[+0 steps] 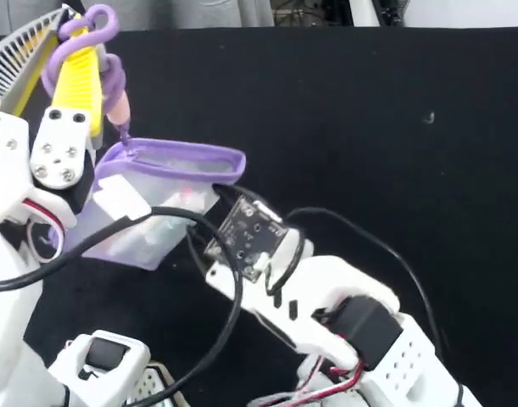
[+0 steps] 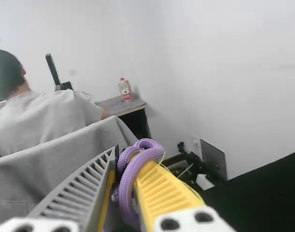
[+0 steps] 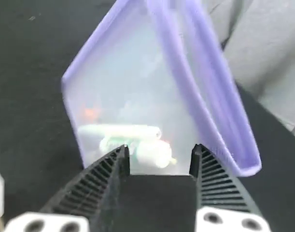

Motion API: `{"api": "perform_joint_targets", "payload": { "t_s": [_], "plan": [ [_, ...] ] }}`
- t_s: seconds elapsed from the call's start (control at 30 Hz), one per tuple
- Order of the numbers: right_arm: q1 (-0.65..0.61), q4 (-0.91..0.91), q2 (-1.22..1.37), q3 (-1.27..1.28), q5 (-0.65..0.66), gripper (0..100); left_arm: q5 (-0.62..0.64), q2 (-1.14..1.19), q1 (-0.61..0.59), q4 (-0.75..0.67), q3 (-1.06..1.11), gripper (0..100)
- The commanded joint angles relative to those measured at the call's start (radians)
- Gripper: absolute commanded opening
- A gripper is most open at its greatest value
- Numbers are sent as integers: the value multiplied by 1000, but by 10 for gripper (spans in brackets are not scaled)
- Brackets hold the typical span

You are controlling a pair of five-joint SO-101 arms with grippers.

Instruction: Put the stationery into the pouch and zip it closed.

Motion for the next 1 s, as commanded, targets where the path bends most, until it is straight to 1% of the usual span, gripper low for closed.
{"api": "perform_joint_targets", "payload": {
  "t_s": [0.0, 0.07, 0.2, 0.3, 0.37, 0.47, 0.67, 0.83, 0.97],
  "plan": [
    [21, -55, -7, -1, 11, 212, 8, -3, 51, -29, -39, 29],
    [26, -112, -5, 18, 14, 213, 9, 3, 88, -18, -47, 29],
    [46, -199, 59, 41, 60, 212, 9, 3, 150, -44, -48, 29],
    [86, -249, 139, 30, 63, 212, 12, 3, 157, -71, -48, 28],
    [109, -276, 180, 5, 64, 212, 43, 3, 153, -91, -48, 28],
    [118, -269, 217, -47, 63, 212, 57, -3, 153, -95, -48, 28],
    [123, -178, 191, -56, 63, 212, 57, -8, 153, -26, -48, 28],
    [152, -206, 148, -77, 64, 212, 58, 0, 159, -101, -48, 28],
    [213, -252, 196, -77, 66, 212, 61, -8, 159, -101, -48, 28]
  ]
}}
